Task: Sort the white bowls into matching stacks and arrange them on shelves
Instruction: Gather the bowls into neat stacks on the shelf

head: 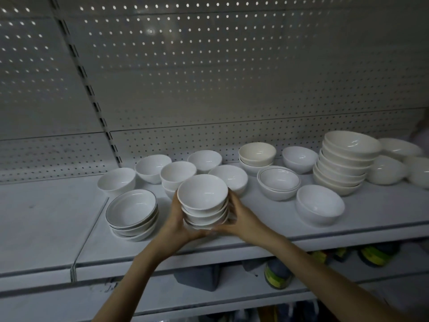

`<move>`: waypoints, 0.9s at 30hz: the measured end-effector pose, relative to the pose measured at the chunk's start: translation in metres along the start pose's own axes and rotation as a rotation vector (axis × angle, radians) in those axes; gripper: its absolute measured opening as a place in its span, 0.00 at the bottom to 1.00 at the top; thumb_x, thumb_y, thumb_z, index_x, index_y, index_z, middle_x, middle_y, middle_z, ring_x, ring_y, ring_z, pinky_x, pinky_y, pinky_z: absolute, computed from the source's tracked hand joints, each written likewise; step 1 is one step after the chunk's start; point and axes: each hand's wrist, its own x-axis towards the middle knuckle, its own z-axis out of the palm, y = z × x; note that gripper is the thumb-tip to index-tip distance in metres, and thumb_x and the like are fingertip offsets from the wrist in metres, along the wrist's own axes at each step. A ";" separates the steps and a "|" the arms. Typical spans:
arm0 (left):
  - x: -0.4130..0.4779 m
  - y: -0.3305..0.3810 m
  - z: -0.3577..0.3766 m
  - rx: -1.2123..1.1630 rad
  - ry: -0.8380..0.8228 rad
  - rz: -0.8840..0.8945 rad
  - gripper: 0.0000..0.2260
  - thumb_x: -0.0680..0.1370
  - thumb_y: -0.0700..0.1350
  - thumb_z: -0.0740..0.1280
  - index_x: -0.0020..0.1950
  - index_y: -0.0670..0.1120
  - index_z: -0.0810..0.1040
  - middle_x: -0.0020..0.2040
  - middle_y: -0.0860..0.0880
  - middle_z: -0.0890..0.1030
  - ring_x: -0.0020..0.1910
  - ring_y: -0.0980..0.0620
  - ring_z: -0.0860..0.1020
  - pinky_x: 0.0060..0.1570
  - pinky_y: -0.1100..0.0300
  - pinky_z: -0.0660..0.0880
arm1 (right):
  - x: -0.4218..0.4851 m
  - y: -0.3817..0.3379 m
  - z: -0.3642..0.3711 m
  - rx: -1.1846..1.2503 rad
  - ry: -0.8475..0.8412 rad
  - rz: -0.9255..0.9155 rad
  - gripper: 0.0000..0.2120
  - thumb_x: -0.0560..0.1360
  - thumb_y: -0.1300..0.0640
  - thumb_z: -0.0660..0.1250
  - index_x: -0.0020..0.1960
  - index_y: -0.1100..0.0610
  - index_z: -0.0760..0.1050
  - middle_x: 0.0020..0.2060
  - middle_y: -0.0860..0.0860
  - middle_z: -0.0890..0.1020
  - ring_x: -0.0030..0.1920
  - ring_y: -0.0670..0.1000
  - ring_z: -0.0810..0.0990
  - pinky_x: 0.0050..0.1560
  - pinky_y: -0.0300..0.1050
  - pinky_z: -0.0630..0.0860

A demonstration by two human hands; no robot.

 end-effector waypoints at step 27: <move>0.012 0.010 0.003 -0.167 0.214 -0.149 0.44 0.56 0.59 0.76 0.67 0.61 0.59 0.56 0.74 0.71 0.57 0.76 0.70 0.53 0.74 0.71 | 0.003 0.015 -0.126 -0.878 0.360 0.337 0.05 0.72 0.55 0.71 0.44 0.52 0.75 0.42 0.50 0.78 0.49 0.54 0.75 0.41 0.45 0.66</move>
